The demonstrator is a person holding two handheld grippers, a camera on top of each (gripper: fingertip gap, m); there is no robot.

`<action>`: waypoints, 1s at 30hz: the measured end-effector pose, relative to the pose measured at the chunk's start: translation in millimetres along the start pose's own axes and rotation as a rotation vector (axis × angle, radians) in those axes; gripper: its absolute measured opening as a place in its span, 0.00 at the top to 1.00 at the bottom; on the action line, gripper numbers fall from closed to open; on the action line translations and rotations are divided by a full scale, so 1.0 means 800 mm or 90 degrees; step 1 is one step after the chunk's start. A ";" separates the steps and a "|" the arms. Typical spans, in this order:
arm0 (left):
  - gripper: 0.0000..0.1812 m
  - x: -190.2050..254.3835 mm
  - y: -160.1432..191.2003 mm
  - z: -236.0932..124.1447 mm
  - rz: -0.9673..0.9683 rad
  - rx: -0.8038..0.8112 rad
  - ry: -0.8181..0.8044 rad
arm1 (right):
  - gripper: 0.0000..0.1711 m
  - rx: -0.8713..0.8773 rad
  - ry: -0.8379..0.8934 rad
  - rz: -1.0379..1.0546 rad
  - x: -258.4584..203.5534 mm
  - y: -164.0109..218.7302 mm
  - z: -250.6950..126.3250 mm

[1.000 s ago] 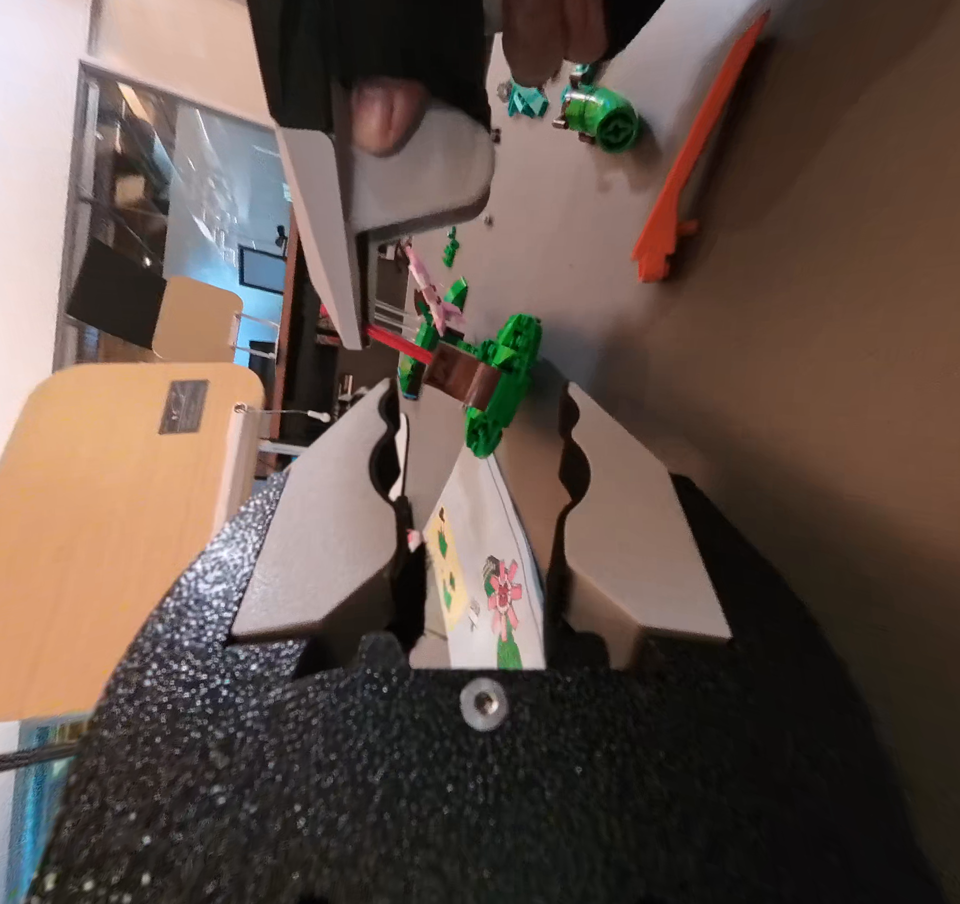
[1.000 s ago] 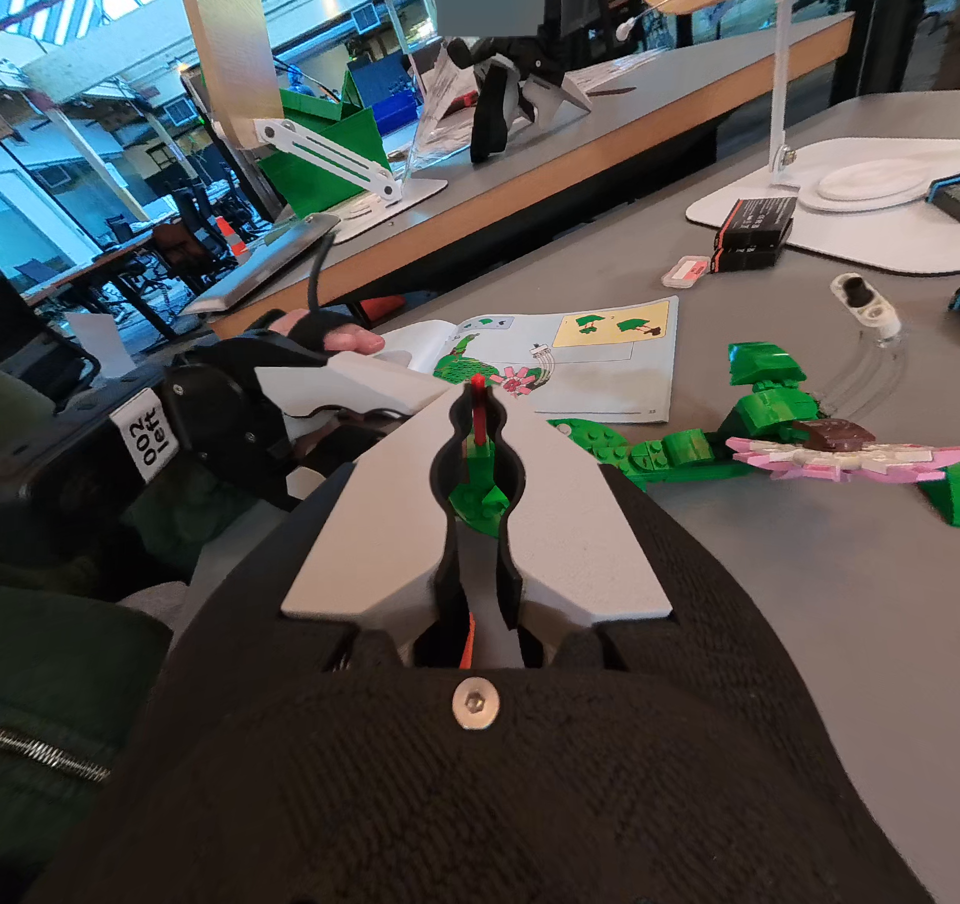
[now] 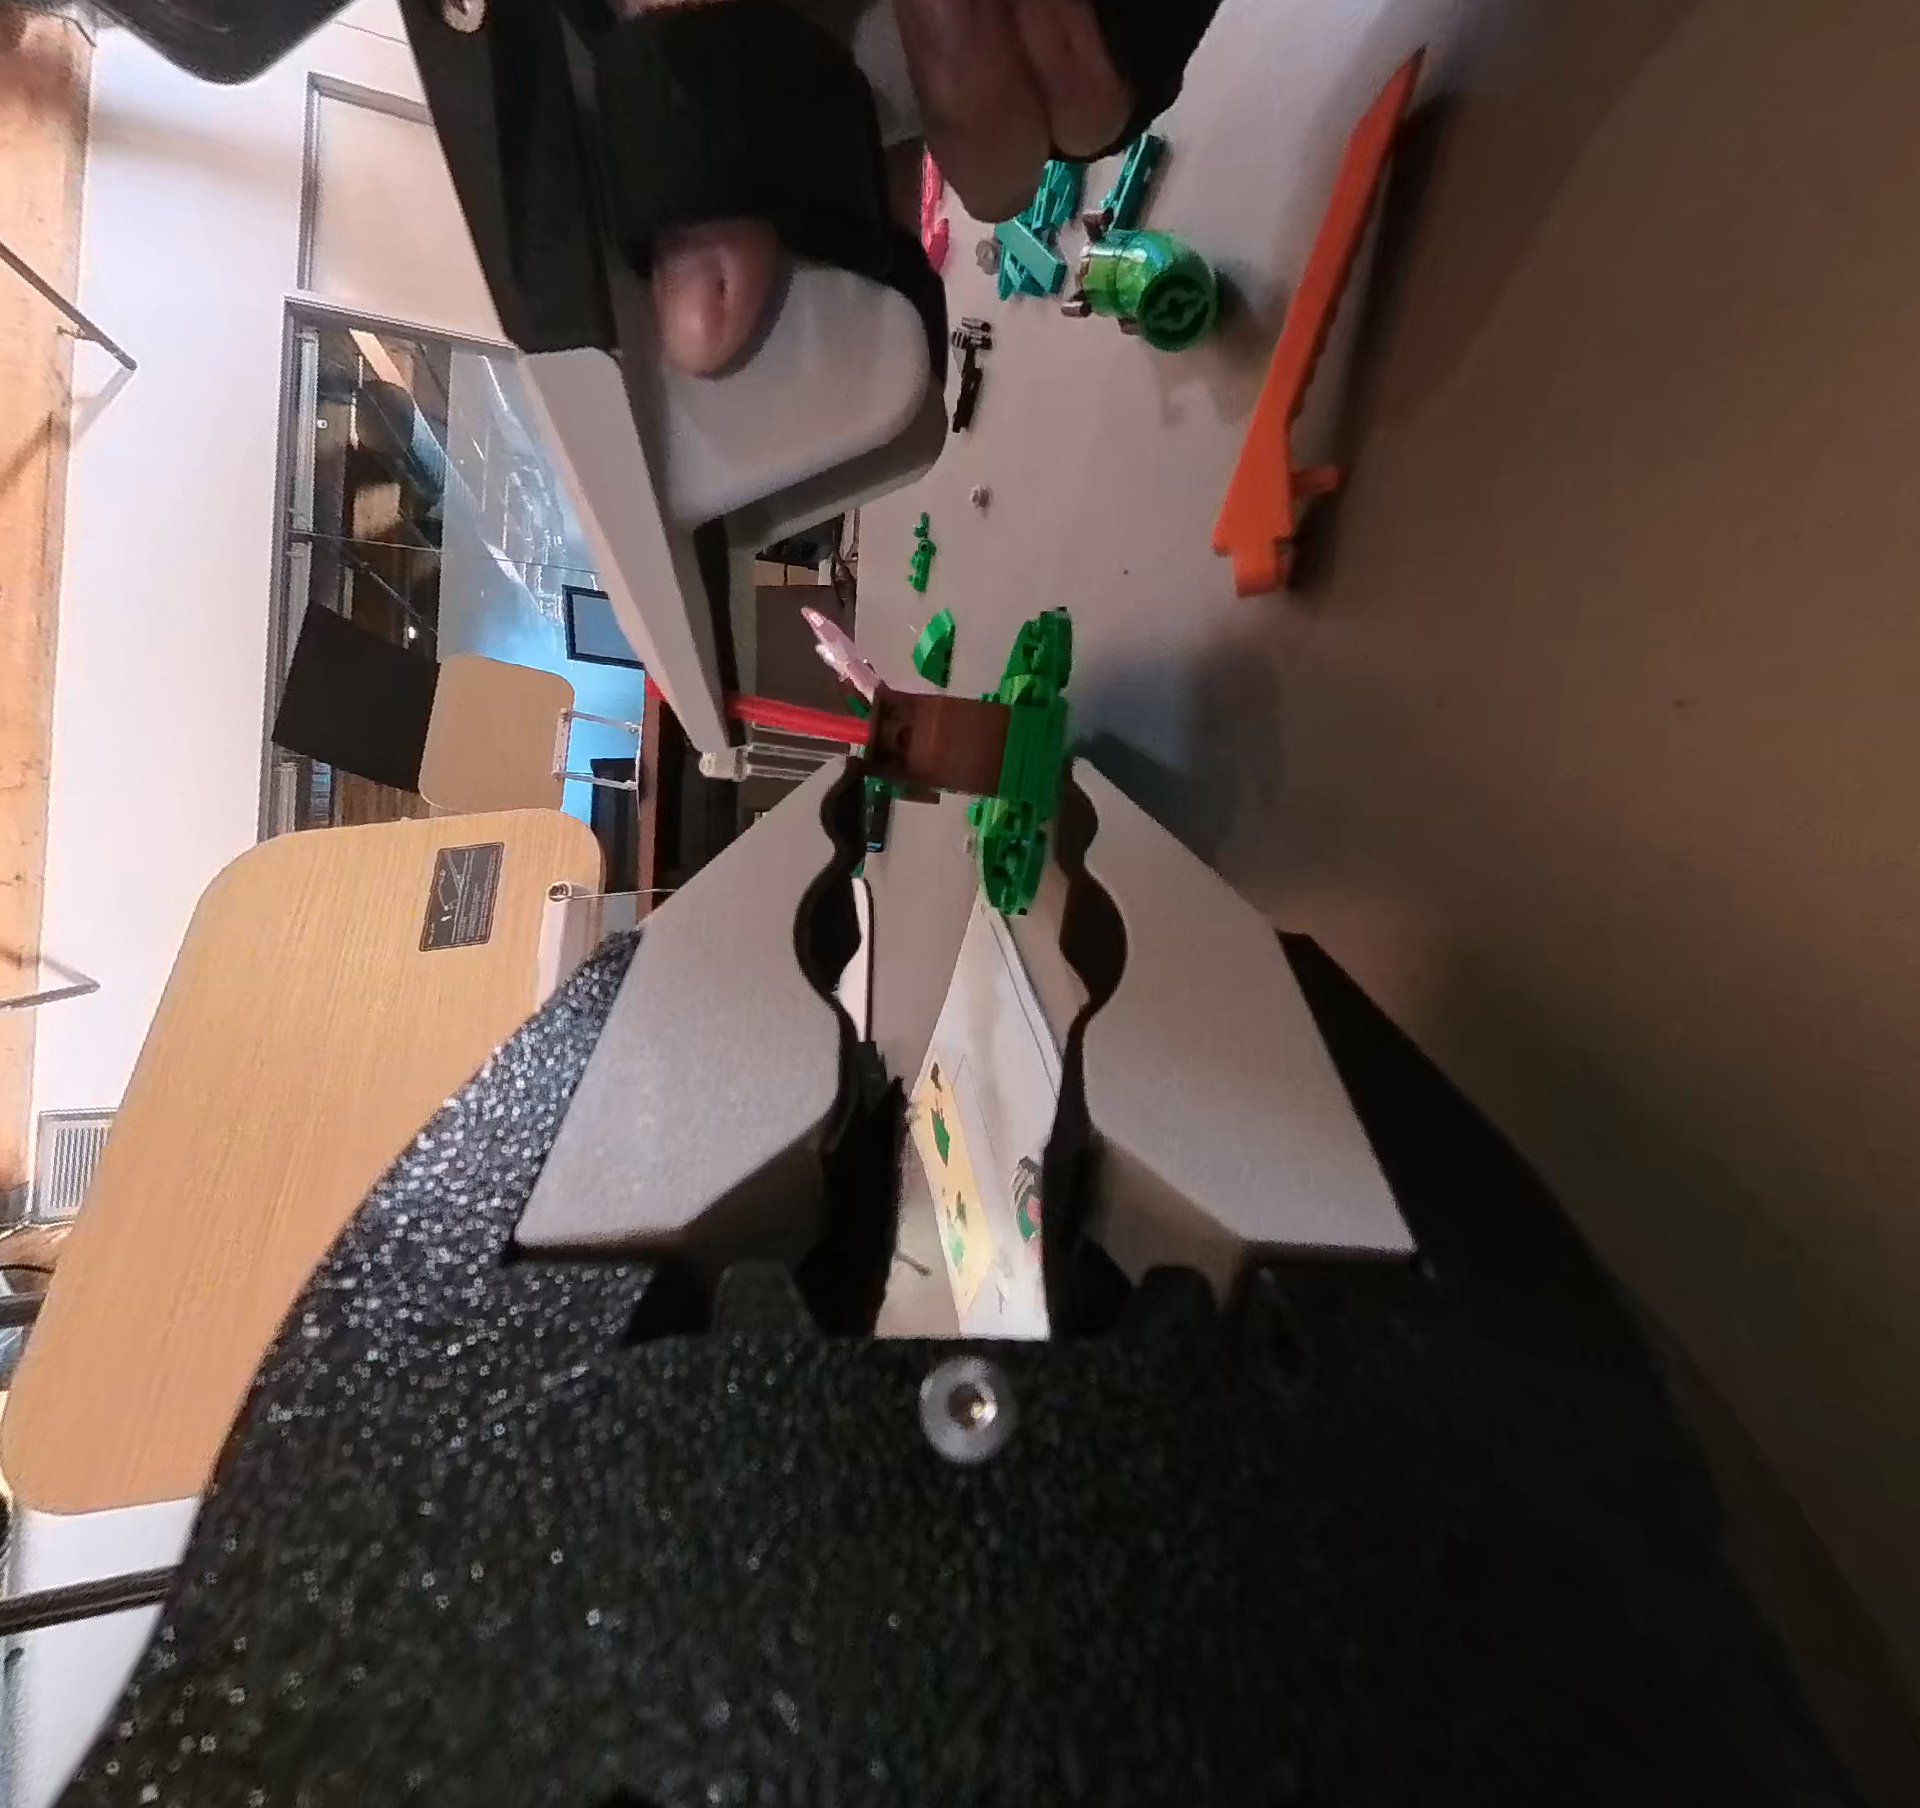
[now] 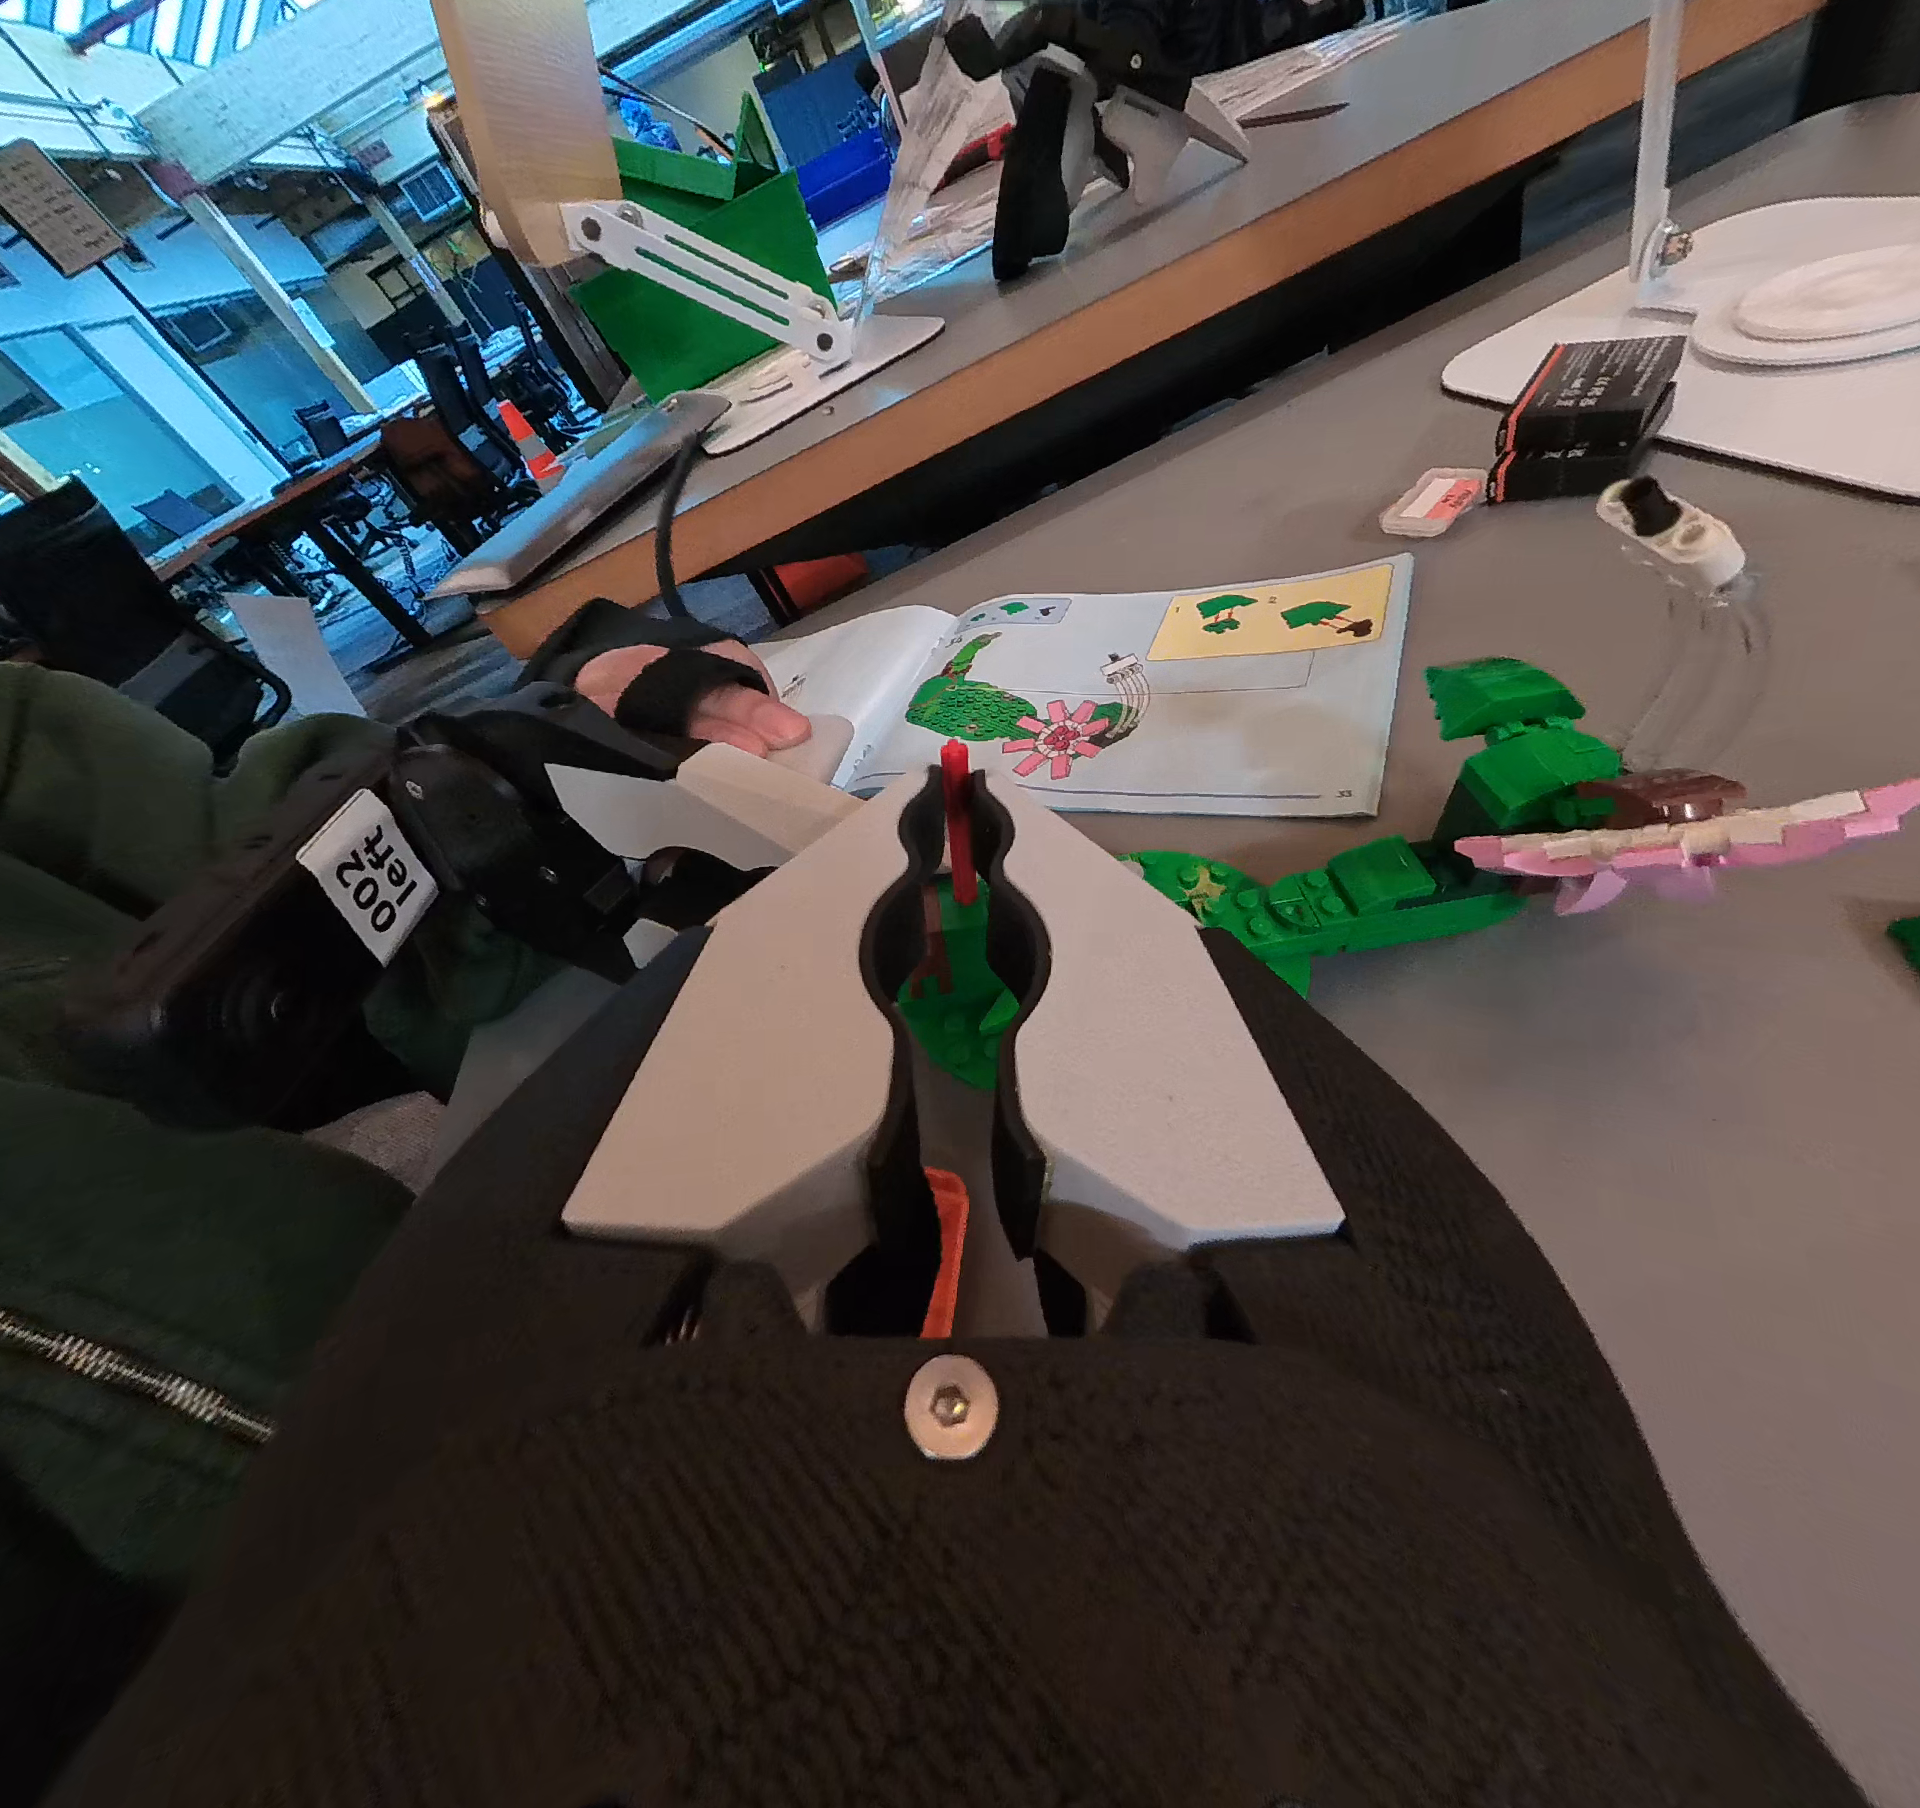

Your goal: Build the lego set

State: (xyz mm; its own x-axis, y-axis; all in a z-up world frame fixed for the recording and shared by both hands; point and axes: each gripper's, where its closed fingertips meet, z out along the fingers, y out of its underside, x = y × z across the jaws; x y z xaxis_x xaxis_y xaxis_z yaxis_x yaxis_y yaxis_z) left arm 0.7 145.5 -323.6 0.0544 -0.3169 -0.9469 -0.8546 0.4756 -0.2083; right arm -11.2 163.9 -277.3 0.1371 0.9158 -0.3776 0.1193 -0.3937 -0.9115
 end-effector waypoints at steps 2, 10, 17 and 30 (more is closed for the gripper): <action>0.81 0.001 0.000 0.001 0.002 -0.003 -0.002 | 0.98 -0.003 0.002 0.002 0.000 0.002 0.000; 0.81 0.005 0.005 0.002 0.011 -0.010 0.002 | 0.98 -0.042 0.015 -0.006 0.002 0.015 0.006; 0.81 0.005 0.009 0.003 0.010 -0.008 0.003 | 0.98 -0.052 0.026 -0.017 0.003 0.017 0.006; 0.82 0.009 0.014 0.006 0.021 -0.017 0.012 | 0.98 -0.052 0.032 0.009 0.007 0.022 0.007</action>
State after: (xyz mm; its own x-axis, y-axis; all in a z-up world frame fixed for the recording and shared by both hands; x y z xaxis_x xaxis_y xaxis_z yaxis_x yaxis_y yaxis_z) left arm -5.9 152.3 -333.6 0.0171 -0.3167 -0.9484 -0.8690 0.4644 -0.1707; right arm -14.0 162.5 -296.3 0.1880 0.9060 -0.3792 0.1964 -0.4129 -0.8893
